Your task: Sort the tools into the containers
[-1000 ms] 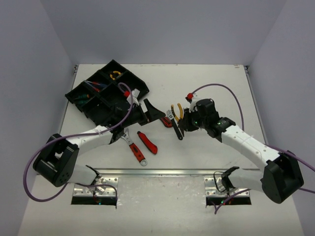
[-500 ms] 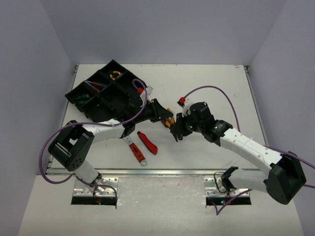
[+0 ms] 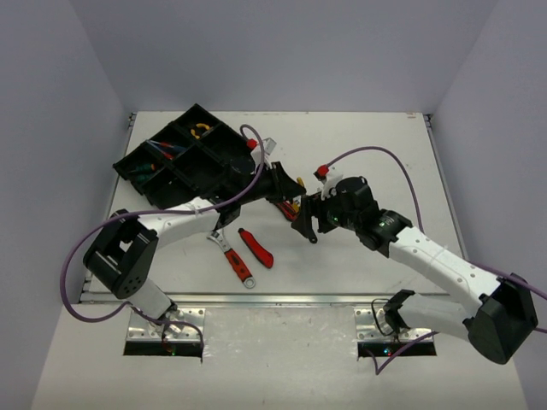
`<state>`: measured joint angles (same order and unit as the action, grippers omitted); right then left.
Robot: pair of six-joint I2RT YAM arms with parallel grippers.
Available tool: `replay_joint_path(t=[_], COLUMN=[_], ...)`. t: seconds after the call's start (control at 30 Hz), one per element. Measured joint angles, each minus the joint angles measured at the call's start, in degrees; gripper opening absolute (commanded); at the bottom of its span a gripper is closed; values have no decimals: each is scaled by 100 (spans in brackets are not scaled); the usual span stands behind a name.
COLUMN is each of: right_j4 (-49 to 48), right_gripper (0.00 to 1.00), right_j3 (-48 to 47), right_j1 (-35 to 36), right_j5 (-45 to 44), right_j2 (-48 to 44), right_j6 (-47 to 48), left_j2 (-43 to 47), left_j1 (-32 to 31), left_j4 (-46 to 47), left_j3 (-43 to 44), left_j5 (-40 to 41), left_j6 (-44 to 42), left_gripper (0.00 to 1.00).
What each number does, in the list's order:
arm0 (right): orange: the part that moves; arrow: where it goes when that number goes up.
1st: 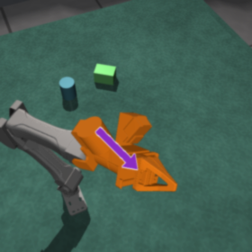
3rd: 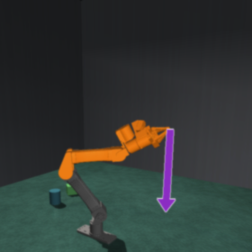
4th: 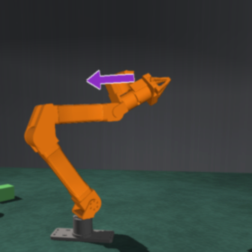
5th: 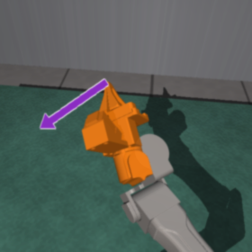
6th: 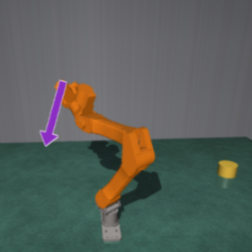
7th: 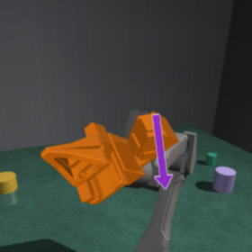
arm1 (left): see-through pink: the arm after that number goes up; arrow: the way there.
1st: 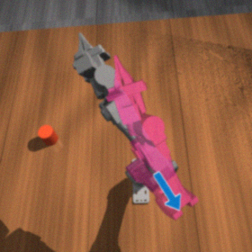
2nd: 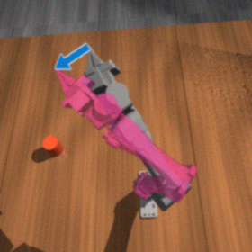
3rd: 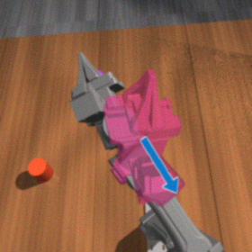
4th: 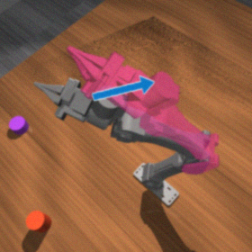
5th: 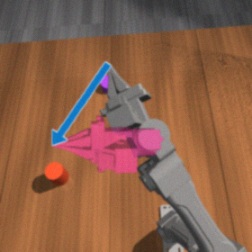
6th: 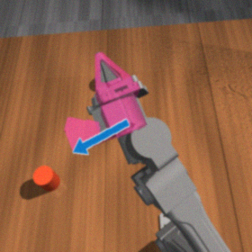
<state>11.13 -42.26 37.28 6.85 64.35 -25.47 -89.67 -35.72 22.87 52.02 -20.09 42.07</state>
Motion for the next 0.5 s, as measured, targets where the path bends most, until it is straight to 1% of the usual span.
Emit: replay_joint_path(t=[0.03,0.17,0.33,0.4,0.5], right_j4=[-6,28,293,405,583], right_gripper=[99,99,99,99,99], right_j3=[0,0,0,0,3], right_j1=[0,0,-2,-2,-2], right_j5=[-50,-338,-902,-1065,-1192], right_j2=[-78,-441,-910,-1085,-1337], right_j6=[3,39,96,123,156], left_j2=[3,9,3,-54,-316], left_j1=[18,259,962,1245,1624], left_j4=[-101,-599,-1264,-1536,-1835], left_j3=[76,397,1003,1402,2265], left_j5=[60,380,905,1293,1833], left_j6=[-94,-508,-989,-1269,-1727], left_gripper=[0,0,0,0,0])
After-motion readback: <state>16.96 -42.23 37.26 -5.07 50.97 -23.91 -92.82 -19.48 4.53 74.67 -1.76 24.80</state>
